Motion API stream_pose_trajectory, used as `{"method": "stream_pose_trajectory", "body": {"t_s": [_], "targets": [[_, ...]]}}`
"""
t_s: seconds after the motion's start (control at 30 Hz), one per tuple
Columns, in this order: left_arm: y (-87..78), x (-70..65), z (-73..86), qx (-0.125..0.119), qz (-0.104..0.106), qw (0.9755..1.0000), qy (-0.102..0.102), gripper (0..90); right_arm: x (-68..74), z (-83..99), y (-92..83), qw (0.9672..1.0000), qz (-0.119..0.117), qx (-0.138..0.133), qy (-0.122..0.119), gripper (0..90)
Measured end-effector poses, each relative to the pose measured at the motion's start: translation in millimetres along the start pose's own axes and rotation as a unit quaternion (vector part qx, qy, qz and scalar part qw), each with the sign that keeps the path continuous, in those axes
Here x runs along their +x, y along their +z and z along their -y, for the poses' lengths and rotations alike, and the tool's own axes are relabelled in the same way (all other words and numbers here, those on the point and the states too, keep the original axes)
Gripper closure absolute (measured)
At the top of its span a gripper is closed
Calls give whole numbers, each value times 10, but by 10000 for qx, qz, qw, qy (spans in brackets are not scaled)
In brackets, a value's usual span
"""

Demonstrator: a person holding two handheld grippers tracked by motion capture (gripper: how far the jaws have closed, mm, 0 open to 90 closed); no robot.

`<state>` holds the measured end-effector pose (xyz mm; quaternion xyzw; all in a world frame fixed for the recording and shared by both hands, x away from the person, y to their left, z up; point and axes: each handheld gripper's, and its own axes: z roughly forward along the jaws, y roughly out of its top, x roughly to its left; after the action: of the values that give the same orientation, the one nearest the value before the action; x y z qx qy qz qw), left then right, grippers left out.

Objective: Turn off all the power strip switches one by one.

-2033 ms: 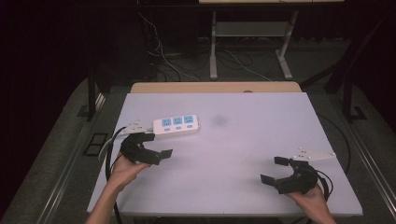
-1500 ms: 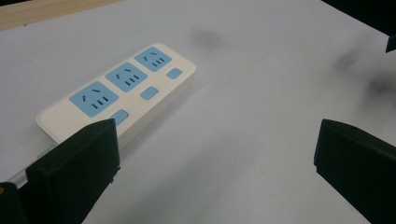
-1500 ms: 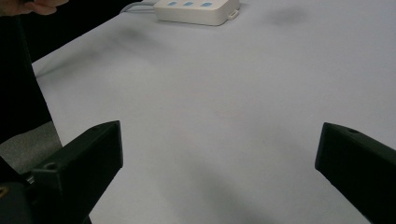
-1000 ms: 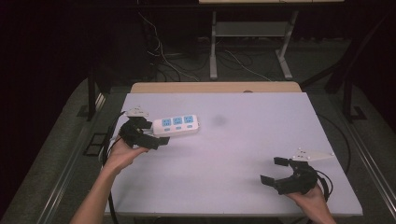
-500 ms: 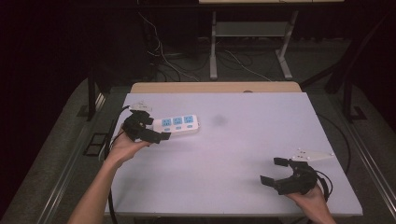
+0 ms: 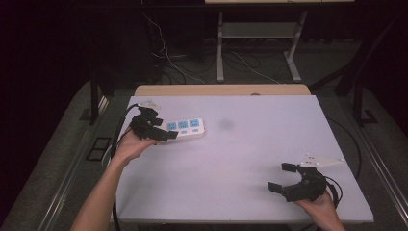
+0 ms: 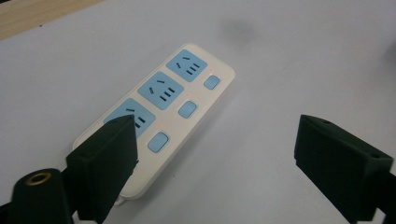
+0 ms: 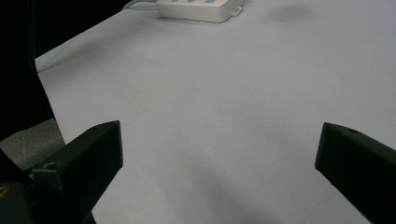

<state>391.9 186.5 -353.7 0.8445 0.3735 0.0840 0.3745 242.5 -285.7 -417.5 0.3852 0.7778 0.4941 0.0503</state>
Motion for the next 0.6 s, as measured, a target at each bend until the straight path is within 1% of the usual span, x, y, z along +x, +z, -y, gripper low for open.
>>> {"method": "stream_pose_trajectory", "body": {"t_s": [0.07,0.13,0.23,0.27,0.37,0.6], "targets": [[11,15,1,6,-44,10000,-8,142,4,1,-6,10000,-5,-14,1,6],[29,27,5,9,-113,9999,-6,189,8,2,-7,10000,-6,-14,2,6],[51,61,12,40,-127,9999,5,243,11,2,-6,10000,-3,-9,-2,7],[59,68,16,35,-124,9999,-30,259,12,3,-6,10000,-4,-1,-2,6],[78,105,26,42,-136,9999,-41,304,10,4,-5,10000,-7,-3,3,7],[128,186,47,11,-247,9996,-150,431,7,9,-11,10000,0,-13,6,7]]}}
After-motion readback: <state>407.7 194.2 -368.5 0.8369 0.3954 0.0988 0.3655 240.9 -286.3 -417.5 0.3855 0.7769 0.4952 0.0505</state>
